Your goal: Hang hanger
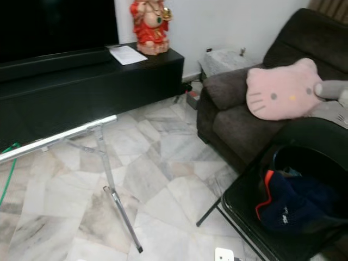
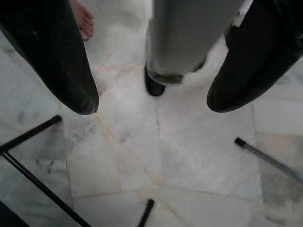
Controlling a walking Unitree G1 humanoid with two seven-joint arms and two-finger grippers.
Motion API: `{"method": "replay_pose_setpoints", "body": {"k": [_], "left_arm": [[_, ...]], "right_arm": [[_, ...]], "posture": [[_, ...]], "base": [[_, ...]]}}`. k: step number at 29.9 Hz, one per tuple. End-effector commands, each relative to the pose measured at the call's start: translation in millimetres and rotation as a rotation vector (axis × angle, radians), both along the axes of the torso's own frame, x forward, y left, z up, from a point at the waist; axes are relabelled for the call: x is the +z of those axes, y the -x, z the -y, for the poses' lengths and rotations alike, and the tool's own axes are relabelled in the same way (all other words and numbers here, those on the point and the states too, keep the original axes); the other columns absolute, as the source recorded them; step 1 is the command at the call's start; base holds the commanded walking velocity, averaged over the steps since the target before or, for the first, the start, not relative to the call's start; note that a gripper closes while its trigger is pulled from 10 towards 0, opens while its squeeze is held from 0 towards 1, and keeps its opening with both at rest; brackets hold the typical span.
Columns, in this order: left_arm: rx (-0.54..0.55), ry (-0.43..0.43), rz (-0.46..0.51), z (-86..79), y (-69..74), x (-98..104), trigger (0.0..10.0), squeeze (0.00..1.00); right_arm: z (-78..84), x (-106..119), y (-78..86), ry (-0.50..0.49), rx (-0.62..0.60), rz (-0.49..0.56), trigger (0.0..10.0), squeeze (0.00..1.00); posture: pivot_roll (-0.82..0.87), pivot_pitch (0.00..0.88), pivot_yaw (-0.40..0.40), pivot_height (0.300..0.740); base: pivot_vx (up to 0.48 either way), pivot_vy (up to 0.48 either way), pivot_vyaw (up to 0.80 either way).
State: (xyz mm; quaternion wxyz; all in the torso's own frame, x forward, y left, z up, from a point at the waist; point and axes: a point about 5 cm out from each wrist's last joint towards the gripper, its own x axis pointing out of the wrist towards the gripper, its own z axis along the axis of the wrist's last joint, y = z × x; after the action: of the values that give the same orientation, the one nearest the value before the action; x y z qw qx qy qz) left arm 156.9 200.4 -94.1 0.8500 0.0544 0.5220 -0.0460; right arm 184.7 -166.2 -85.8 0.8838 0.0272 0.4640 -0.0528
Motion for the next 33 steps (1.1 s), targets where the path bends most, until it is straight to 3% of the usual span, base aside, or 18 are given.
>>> {"method": "replay_pose_setpoints", "body": {"k": [1, 21, 33], "left_arm": [[-0.021, 0.017, -0.026, 10.1, 5.3, -3.7, 10.0, 0.0], [0.012, 0.02, -0.016, 8.3, 4.1, -3.0, 10.0, 0.0], [0.022, 0.024, -0.014, 8.1, 4.4, -3.1, 10.0, 0.0]], "right_arm": [[8.2, -2.6, 6.7, 0.019, -0.005, -0.023, 10.0, 0.0], [7.6, -1.8, 5.2, 0.02, -0.014, -0.014, 10.0, 0.0], [7.3, -0.7, 4.0, 0.012, -0.029, 0.016, 10.0, 0.0]], "posture": [[-0.08, 0.084, -0.012, 0.74], [-0.08, 0.098, -0.011, 0.74], [-0.08, 0.104, -0.01, 0.74]], "base": [[0.0, 0.0, -0.77], [0.0, 0.0, -0.77], [0.096, 0.0, -0.08]]}}
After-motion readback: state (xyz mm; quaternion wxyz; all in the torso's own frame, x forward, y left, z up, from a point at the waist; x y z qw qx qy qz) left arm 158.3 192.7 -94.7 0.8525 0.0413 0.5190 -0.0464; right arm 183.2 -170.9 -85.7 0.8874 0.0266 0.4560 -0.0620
